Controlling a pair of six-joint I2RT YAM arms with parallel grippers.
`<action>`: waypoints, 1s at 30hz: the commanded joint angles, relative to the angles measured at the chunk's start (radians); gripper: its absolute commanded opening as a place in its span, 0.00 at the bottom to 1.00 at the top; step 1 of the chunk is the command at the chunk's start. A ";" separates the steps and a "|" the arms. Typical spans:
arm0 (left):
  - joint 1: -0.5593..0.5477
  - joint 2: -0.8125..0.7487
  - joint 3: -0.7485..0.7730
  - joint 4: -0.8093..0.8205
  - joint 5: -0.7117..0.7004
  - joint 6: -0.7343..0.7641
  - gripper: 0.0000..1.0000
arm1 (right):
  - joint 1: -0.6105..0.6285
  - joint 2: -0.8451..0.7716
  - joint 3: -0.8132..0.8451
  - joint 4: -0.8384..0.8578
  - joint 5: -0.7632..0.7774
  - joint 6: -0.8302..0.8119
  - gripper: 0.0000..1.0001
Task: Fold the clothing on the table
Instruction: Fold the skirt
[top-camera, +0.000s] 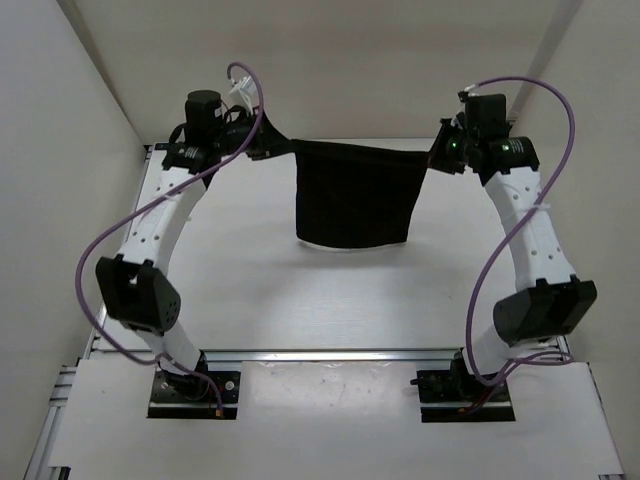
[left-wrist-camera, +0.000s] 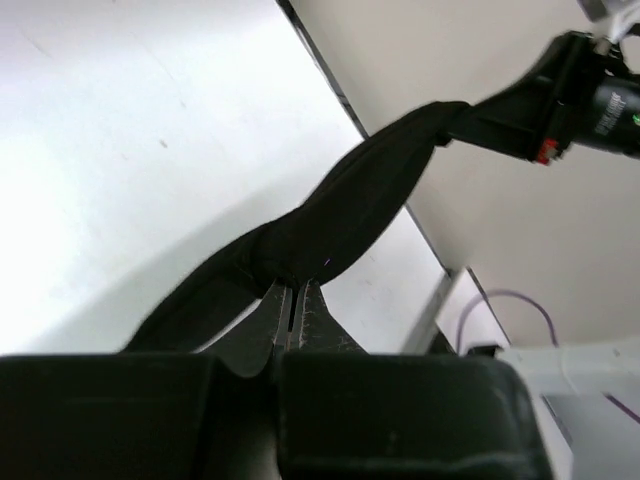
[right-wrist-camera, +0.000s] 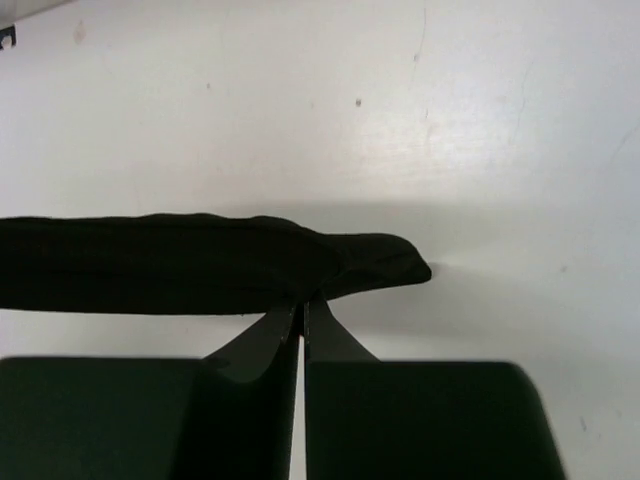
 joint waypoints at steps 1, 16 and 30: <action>-0.004 0.089 0.149 0.038 -0.069 -0.013 0.00 | -0.023 0.066 0.129 0.026 0.084 -0.071 0.00; 0.039 -0.182 -0.238 0.173 0.132 -0.114 0.00 | 0.214 -0.293 -0.261 -0.009 0.145 -0.068 0.01; 0.098 -0.399 -0.333 0.107 0.129 -0.105 0.00 | 0.071 -0.397 -0.349 -0.015 -0.104 -0.068 0.00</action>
